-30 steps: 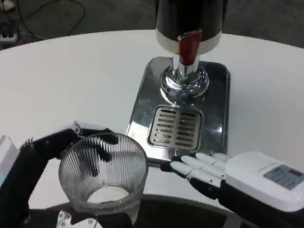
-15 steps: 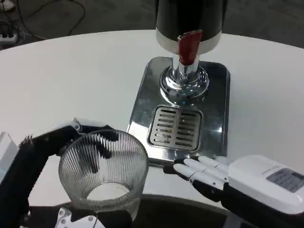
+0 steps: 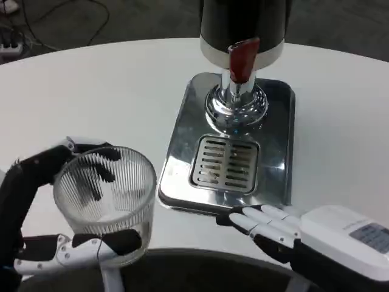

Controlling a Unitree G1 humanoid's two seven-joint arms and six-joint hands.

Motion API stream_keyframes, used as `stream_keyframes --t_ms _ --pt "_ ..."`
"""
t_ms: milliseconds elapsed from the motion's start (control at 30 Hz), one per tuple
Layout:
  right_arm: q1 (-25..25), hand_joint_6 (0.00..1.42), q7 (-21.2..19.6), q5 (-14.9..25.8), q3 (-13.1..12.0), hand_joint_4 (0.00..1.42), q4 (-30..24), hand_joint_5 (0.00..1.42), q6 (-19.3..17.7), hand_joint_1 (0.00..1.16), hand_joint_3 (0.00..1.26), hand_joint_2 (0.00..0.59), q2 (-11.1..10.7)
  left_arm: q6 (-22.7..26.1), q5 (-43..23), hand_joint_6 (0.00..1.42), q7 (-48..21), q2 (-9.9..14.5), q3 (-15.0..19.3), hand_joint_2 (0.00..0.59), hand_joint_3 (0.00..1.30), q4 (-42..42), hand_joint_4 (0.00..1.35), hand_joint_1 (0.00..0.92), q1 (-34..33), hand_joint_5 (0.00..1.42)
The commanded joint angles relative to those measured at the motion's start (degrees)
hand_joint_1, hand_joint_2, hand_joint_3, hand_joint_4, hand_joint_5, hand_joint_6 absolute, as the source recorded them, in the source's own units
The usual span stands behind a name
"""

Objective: Grasp the cup under the faucet to collect the drink, then remove the cup.

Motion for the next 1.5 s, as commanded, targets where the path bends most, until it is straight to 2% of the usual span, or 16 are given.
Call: stream_keyframes --t_ms 33,200,300,500,800,867,1000,1167,1500 --pt "2.1 0.0 -0.23 0.95 -2.93 0.0 -0.86 0.0 -1.89 0.54 0.03 0.456 0.83 -2.76 1.98 1.0 2.79 1.11 0.01 0.029 0.71 7.39 0.74 0.787 -6.55 0.88" --pt "3.82 0.0 -0.4 2.47 -6.25 0.0 -0.86 0.0 -2.7 0.54 0.03 0.456 1.36 -6.03 6.65 1.0 5.95 2.35 -1.82 0.035 0.71 18.17 0.74 0.735 -14.69 0.89" --pt "4.46 0.0 -0.43 2.91 -7.01 0.0 -0.86 0.0 -3.06 0.54 0.03 0.456 1.77 -7.74 10.49 1.0 8.94 2.86 -3.79 0.033 0.71 24.25 0.75 0.721 -19.79 0.91" --pt "5.84 0.0 -0.71 4.17 -9.37 0.0 -0.86 0.0 -3.93 0.53 0.03 0.454 2.22 -8.83 19.15 1.03 17.97 2.16 -9.44 0.029 0.7 39.0 0.75 0.685 -31.06 0.93" --pt "8.12 0.0 -1.26 5.96 -11.95 0.0 -0.86 0.0 -5.08 0.53 0.03 0.455 2.68 -9.53 24.64 1.03 28.51 2.52 -15.91 0.016 0.69 53.97 0.75 0.626 -40.83 0.97" --pt "8.41 0.0 -1.35 6.13 -12.22 0.0 -0.86 0.0 -5.18 0.54 0.03 0.455 2.65 -9.56 25.41 1.04 30.88 2.25 -16.96 0.015 0.69 55.9 0.76 0.616 -42.0 0.97" --pt "9.22 0.0 -1.57 6.89 -13.44 0.0 -0.86 0.0 -5.39 0.54 0.03 0.456 2.65 -9.05 28.06 1.05 39.28 -0.27 -19.7 0.014 0.69 60.02 0.76 0.597 -43.77 0.98" --pt "10.55 0.0 -2.0 7.73 -14.69 0.0 -0.86 0.0 -5.94 0.54 0.03 0.456 2.6 -8.5 29.49 1.05 45.21 -1.69 -23.38 0.013 0.69 65.36 0.76 0.59 -45.92 0.99" --pt "13.17 0.0 -2.87 8.02 -15.51 0.0 -0.86 0.0 -6.02 0.54 0.04 0.456 2.88 -6.17 29.04 1.07 49.57 -4.24 -28.1 0.013 0.7 78.56 0.78 0.588 -54.06 1.0"
